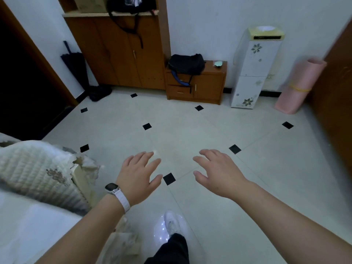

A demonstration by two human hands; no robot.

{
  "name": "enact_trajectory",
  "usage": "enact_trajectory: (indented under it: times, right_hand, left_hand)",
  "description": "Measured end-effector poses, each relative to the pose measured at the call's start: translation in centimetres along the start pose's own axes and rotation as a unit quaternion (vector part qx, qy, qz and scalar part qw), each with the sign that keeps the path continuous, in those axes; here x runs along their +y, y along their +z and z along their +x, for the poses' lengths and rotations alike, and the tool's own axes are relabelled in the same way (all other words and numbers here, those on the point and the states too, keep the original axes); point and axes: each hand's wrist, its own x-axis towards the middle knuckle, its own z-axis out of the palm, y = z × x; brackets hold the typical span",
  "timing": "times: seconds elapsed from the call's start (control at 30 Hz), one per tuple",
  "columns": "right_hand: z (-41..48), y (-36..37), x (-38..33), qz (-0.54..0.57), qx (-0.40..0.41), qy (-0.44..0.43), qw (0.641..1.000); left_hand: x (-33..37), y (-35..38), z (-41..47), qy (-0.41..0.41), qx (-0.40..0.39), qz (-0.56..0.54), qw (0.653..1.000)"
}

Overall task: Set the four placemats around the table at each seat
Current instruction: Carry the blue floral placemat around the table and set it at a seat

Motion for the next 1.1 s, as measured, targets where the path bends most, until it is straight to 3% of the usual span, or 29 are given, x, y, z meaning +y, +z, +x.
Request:
enact_trajectory:
  times: [0.27, 0.4, 0.67, 1.1]
  right_hand:
    - [16.6, 0.4, 1.2, -0.033, -0.009, -0.023, 0.999]
    - [25.0, -0.5, -0.4, -0.052, 0.024, -0.038, 0.998]
    - [38.2, 0.0, -3.7, -0.043, 0.051, -0.085, 0.994]
    - [63.6, 3.4, -5.0, 0.014, -0.005, -0.244, 0.970]
  left_hand:
    - [-9.4, 3.5, 12.3, -0.036, 0.000, -0.032, 0.999]
    - [-15.3, 3.6, 17.2, -0.052, 0.006, -0.025, 0.998]
    - [-23.7, 3.7, 22.9, -0.111, 0.002, -0.025, 0.994]
    - [-37.3, 5.4, 33.7, -0.286, -0.008, 0.029, 0.958]
